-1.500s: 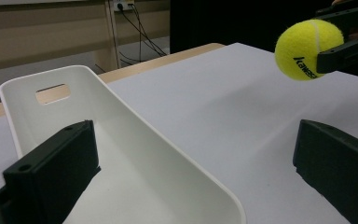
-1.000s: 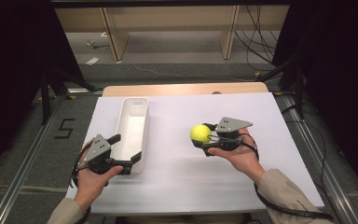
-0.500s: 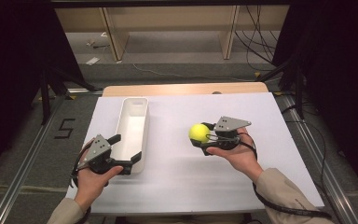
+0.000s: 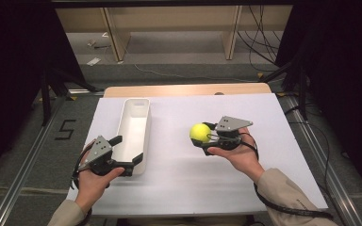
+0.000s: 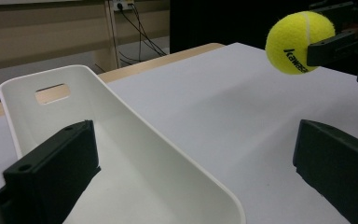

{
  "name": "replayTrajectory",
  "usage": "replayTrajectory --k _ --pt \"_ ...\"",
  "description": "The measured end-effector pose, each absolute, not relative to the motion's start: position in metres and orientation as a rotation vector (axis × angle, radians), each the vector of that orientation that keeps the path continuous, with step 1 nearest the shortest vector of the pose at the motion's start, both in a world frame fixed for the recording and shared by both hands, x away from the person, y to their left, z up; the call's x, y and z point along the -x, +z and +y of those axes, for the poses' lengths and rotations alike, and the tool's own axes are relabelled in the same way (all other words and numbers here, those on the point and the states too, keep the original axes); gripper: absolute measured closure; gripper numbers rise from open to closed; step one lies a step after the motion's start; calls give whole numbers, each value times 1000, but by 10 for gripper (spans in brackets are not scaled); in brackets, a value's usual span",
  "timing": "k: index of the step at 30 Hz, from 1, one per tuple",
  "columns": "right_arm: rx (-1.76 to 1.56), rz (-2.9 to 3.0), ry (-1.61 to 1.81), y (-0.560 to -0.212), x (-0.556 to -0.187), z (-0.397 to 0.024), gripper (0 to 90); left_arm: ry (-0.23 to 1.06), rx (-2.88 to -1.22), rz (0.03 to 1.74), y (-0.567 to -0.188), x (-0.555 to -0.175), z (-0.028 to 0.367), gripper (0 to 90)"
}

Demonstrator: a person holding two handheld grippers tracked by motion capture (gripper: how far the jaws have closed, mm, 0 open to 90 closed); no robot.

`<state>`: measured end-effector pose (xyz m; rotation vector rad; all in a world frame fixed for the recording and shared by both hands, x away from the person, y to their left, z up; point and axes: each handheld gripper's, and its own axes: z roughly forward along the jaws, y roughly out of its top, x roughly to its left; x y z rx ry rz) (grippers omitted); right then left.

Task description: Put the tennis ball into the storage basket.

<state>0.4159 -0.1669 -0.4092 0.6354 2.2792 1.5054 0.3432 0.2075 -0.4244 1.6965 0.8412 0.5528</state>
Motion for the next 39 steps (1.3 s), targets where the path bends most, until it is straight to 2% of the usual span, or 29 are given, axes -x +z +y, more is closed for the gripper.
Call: replayTrajectory --k 39 --pt "-621 2272 1530 -404 -423 -155 277 553 -1695 840 -424 -343 208 0"
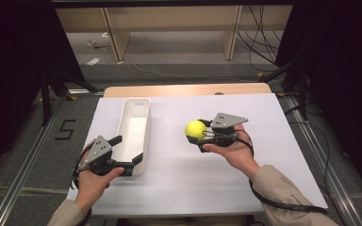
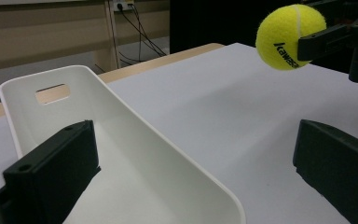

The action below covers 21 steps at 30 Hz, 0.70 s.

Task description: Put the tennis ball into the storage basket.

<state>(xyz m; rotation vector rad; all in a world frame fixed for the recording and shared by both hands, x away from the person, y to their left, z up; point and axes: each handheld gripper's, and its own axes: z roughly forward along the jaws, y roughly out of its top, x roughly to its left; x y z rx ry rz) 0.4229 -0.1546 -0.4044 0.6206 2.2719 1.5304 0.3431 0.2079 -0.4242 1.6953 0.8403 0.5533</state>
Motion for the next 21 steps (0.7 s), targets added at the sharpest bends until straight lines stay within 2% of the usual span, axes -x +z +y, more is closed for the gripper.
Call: replayTrajectory --k 21 --pt "-618 2271 1536 -403 -426 -150 277 552 -1693 841 -424 -343 208 0"
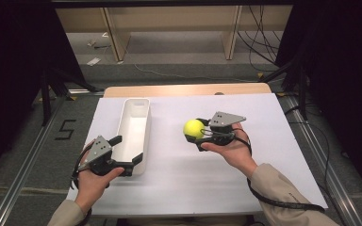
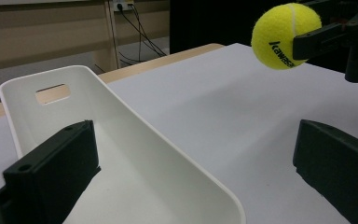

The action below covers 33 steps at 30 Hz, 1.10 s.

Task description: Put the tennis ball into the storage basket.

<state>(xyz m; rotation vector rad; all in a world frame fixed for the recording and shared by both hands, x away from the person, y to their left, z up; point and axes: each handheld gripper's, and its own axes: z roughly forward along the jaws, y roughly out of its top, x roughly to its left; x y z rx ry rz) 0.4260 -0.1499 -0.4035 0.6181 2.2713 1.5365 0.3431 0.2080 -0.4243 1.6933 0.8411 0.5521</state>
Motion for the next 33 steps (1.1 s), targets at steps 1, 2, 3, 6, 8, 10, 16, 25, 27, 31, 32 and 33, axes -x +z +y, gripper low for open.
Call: replayTrajectory --k 1,2,3,6,8,10,16,25,27,31,32,33 --pt "-619 2272 1536 -403 -426 -150 277 553 -1695 841 -424 -343 208 0" --pt "-617 2270 1538 -404 -427 -150 277 554 -1696 838 -424 -343 208 0" --pt "-618 2270 1537 -404 -427 -149 277 553 -1696 839 -424 -343 208 0" --pt "-618 2272 1539 -403 -427 -148 277 553 -1695 841 -424 -343 208 0" --pt "-618 2273 1538 -403 -427 -148 277 554 -1696 839 -424 -343 208 0" --pt "-619 2274 1539 -403 -428 -147 277 554 -1696 838 -424 -343 208 0" --pt "-611 2269 1543 -403 -429 -145 277 552 -1697 838 -424 -343 208 0" --pt "-606 2266 1548 -401 -430 -142 278 553 -1697 838 -424 -343 208 0" --pt "-605 2266 1550 -401 -431 -141 278 552 -1697 837 -424 -343 208 0" --pt "-609 2266 1551 -401 -431 -140 277 552 -1697 838 -424 -343 208 0" --pt "-610 2267 1552 -401 -432 -139 278 552 -1697 838 -424 -343 208 0" --pt "-611 2265 1554 -401 -432 -139 277 553 -1697 838 -424 -343 208 0"
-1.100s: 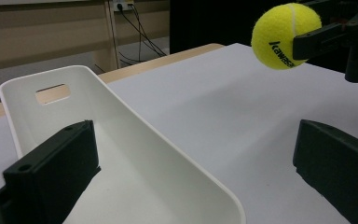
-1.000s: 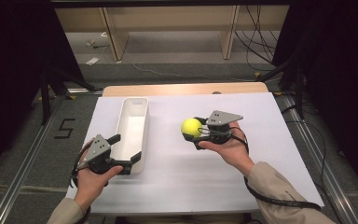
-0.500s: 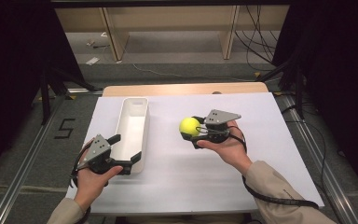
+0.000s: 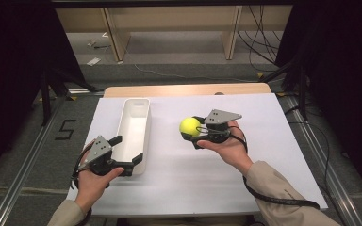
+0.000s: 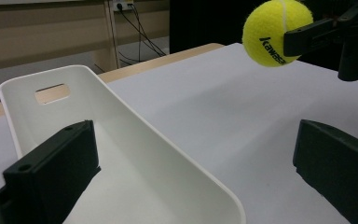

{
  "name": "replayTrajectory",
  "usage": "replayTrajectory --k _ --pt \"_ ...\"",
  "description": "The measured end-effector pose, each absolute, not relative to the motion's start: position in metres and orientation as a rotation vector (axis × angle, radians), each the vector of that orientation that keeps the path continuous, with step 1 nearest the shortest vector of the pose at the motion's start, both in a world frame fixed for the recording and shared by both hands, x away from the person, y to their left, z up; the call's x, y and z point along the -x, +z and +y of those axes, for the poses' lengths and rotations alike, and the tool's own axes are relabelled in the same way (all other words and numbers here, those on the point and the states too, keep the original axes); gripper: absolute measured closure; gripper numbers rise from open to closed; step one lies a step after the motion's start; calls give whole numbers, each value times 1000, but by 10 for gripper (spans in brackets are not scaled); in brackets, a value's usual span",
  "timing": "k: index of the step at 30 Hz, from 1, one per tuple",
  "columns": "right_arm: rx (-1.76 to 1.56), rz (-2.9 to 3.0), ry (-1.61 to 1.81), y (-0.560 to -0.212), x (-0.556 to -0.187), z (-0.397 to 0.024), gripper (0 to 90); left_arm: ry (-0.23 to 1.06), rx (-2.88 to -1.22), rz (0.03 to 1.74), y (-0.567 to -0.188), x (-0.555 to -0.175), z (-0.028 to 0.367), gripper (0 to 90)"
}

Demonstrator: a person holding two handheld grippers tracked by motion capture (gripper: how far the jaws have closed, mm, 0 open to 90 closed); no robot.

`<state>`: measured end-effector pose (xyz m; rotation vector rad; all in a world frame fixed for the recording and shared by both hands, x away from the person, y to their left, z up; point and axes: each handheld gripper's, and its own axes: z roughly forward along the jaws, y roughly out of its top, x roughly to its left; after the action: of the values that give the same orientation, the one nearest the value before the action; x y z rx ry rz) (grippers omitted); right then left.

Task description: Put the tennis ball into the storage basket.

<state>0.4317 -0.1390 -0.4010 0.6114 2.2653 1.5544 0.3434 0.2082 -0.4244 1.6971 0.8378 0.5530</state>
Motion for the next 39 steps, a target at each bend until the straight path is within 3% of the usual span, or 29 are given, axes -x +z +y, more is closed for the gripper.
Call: replayTrajectory --k 39 --pt "-596 2267 1570 -399 -438 -126 277 552 -1695 839 -424 -343 208 0"
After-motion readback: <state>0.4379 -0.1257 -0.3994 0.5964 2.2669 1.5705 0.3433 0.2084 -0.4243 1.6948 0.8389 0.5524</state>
